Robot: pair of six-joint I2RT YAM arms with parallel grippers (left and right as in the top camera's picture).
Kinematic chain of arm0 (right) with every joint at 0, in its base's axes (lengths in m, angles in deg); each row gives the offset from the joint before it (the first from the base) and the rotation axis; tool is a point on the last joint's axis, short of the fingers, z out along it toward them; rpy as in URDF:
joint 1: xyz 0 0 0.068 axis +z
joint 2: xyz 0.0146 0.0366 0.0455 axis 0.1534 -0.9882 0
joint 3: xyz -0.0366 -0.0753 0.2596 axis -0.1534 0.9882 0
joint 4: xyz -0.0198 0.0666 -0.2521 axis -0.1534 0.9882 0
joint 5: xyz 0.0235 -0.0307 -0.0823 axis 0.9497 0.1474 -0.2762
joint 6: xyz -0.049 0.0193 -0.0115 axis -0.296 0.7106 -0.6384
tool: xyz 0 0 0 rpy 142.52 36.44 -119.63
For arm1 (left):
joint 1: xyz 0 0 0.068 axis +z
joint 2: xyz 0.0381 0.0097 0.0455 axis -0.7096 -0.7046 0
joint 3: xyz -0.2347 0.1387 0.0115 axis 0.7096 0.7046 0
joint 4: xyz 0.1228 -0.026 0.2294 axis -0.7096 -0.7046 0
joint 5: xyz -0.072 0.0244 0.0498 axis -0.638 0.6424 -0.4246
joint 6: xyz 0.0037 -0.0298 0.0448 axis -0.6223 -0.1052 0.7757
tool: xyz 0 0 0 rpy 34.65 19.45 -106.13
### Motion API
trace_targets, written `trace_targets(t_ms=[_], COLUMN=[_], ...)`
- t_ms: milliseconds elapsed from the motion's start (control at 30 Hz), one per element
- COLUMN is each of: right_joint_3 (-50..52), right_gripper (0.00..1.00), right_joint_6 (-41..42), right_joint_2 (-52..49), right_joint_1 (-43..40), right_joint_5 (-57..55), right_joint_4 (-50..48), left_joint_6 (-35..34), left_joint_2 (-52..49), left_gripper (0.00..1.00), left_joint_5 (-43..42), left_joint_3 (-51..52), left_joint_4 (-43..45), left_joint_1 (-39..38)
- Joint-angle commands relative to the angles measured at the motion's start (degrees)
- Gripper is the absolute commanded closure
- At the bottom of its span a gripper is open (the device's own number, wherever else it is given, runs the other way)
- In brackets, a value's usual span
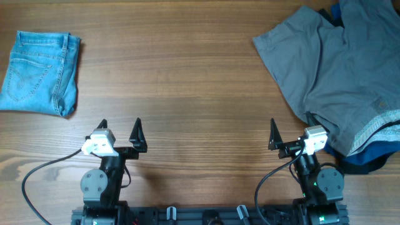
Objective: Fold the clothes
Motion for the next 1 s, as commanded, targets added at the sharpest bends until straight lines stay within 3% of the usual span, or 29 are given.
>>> trace_targets(t_ms=[0, 233, 333, 533, 733, 867, 900, 967], right_joint_3=[0.1, 0.1, -0.1, -8.3, -28.1, -46.5, -54.1, -59.3], right_gripper=[0.0, 0.0, 0.0, 0.0, 0.0, 0.0, 0.01, 0.0], right_joint_6=[-0.7, 1.0, 3.0, 3.3, 3.1, 0.3, 0.2, 0.5], right_joint_2=[0.4, 0.4, 0.4, -5.6, -26.8, -45.6, -54.2, -62.0], right_joint_1=[0.3, 0.3, 0.3, 0.3, 0.3, 0.0, -1.0, -1.3], right_joint_5=[-0.1, -0.1, 0.3, -1.9, -4.9, -6.1, -8.8, -8.9], right_joint_4=[-0.2, -0.8, 0.1, 8.0, 21.3, 38.5, 47.1, 51.6], left_joint_6=[1.1, 1.0, -7.5, -8.0, -7.5, -7.5, -7.5, -7.5], left_joint_2=[0.6, 0.6, 0.6, -1.4, -19.6, -33.5, -38.1, -41.0], left_gripper=[0.0, 0.0, 0.0, 0.0, 0.0, 0.0, 0.0, 0.0], left_joint_5=[0.6, 0.6, 0.5, 0.3, 0.3, 0.3, 0.3, -0.4], left_joint_3=[0.5, 0.5, 0.5, -2.8, -19.4, -32.0, -36.0, -37.8], left_joint_4=[0.0, 0.0, 0.4, -0.1, -9.3, -18.9, -23.4, -25.6], left_joint_1=[-0.2, -0.2, -0.2, -0.2, -0.2, -0.2, -0.2, -0.2])
